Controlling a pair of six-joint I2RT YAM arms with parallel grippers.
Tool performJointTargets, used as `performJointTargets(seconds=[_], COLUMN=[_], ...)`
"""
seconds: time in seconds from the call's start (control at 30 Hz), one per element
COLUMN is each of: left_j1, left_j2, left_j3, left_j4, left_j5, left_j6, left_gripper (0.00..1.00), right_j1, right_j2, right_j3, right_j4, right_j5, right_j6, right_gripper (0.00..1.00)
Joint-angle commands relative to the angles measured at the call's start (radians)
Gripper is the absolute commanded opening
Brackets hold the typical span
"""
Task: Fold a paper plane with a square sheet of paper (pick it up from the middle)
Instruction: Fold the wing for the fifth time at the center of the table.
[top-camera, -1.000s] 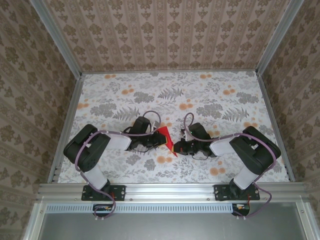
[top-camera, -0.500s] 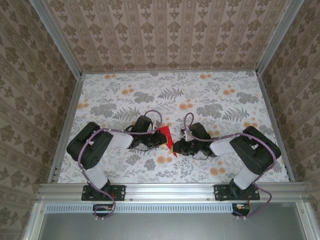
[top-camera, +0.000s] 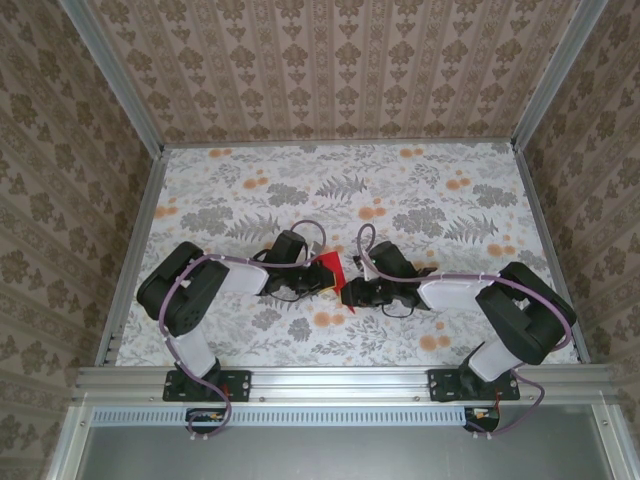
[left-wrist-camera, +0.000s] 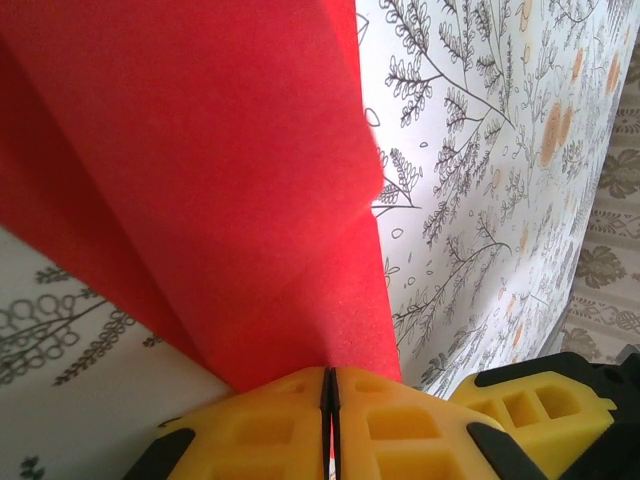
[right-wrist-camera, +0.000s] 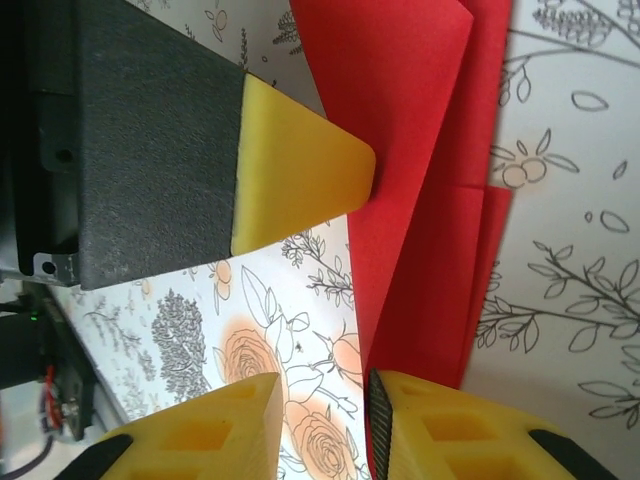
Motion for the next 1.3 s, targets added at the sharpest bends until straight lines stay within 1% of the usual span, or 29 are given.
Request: performJointTargets(seconds=[0.0, 0.27, 0.5, 0.67, 0.97, 1.1, 1.27], left_j1=[-0.005, -0.002, -0.002, -0.004, -0.002, -0.003, 0.001], left_j2=[0.018, 0.015, 0.015, 0.021, 0.026, 0.026, 0.010], left_j3=[0.021, 0.023, 0.023, 0.025, 0.030, 0.031, 0.035], left_j4=[-0.038, -0.038, -0.041, -0.044, -0.048, -0.047, -0.048], left_j5=[-0.013, -0.011, -0.013, -0.012, -0.013, -0.012, -0.005], left_j6=[0.017, 0.015, 0.015, 0.014, 0.011, 0.009, 0.012], left_gripper=[0.11, 0.11, 0.11, 0.11, 0.11, 0.10, 0.11], right_j1=[0.014, 0.031, 0.045, 0.060, 0.103, 0.107, 0.105], right_j2=[0.000, 0.055, 0.087, 0.091, 0.090, 0.095, 0.096], right_j3=[0.046, 0.090, 0.095, 0.092, 0.085, 0.088, 0.076], right_j4=[-0.107, -0.111, -0.088, -0.083, -0.069, -0.077, -0.074], right_j5=[0.096, 0.115, 0.126, 0.169, 0.257, 0.283, 0.281], right_j6=[-0.085, -0.123, -0.166, -0.202, -0.278, -0.279, -0.255], right_gripper=[0.31, 0.31, 0.31, 0.30, 0.23, 0.20, 0.11])
